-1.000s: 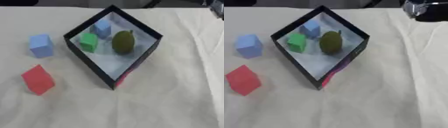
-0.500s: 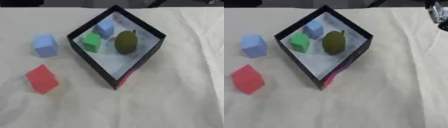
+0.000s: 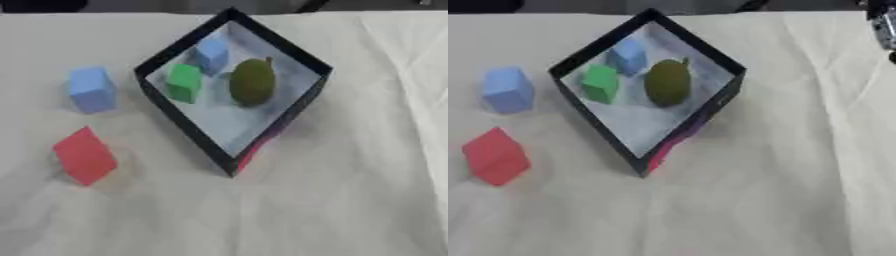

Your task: Pick up objects on the table and place them in the box.

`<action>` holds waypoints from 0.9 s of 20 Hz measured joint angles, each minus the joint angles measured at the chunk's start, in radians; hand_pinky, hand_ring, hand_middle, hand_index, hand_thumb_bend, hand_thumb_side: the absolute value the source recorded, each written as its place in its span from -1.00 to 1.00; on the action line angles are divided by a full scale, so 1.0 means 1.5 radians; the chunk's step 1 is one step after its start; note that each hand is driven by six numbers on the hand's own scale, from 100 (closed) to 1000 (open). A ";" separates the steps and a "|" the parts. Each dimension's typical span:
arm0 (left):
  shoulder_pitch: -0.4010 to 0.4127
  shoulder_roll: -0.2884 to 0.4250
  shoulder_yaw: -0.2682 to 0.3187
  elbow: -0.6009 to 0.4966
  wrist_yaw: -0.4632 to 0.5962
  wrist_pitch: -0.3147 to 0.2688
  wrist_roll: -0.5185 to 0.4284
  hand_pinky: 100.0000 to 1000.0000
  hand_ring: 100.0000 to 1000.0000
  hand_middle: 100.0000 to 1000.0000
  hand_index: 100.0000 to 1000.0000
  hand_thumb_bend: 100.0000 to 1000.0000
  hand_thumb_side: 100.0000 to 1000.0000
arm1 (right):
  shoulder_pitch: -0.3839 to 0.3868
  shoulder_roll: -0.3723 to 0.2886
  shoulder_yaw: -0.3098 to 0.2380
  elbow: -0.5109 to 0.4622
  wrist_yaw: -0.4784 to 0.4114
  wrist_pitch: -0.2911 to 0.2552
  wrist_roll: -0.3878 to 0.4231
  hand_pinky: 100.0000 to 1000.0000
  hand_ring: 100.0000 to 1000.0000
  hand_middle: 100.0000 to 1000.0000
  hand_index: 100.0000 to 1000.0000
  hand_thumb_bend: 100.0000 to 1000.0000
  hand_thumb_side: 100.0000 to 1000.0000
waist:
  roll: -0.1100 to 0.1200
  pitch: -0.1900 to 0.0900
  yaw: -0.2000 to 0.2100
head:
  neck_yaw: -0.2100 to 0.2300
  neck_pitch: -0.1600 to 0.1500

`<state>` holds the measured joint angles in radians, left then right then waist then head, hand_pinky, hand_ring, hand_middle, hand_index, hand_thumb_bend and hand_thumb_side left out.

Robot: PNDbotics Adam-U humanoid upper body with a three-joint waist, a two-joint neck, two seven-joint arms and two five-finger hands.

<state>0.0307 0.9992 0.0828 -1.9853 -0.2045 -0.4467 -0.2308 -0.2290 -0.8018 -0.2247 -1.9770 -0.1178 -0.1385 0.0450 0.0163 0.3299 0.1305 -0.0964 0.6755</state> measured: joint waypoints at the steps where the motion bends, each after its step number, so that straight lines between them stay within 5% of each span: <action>1: -0.004 0.013 -0.007 0.000 -0.006 0.009 -0.009 0.81 0.77 0.67 0.80 -1.00 0.24 | 0.000 0.000 0.000 0.000 0.000 0.001 0.001 0.80 0.48 0.39 0.67 -1.00 -0.12 | 0.000 0.000 -0.001 | 0.000 0.000; 12: -0.053 0.121 -0.111 -0.002 -0.054 0.193 -0.065 0.82 0.73 0.58 0.72 -0.85 0.60 | 0.000 0.003 -0.002 0.000 0.000 0.011 0.002 0.80 0.47 0.37 0.66 -1.00 -0.13 | 0.006 0.000 -0.007 | 0.005 0.000; 18: -0.070 0.127 -0.148 -0.004 -0.090 0.222 -0.080 0.80 0.72 0.59 0.73 -0.65 0.52 | 0.001 0.007 -0.004 0.005 0.000 0.014 0.004 0.80 0.46 0.37 0.66 -1.00 -0.13 | 0.008 0.000 -0.010 | 0.012 0.000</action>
<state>-0.0745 1.1891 -0.1389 -1.9909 -0.3401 -0.1142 -0.3512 -0.2277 -0.7917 -0.2311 -1.9699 -0.1173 -0.1176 0.0517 0.0284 0.3298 0.1152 -0.0785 0.6752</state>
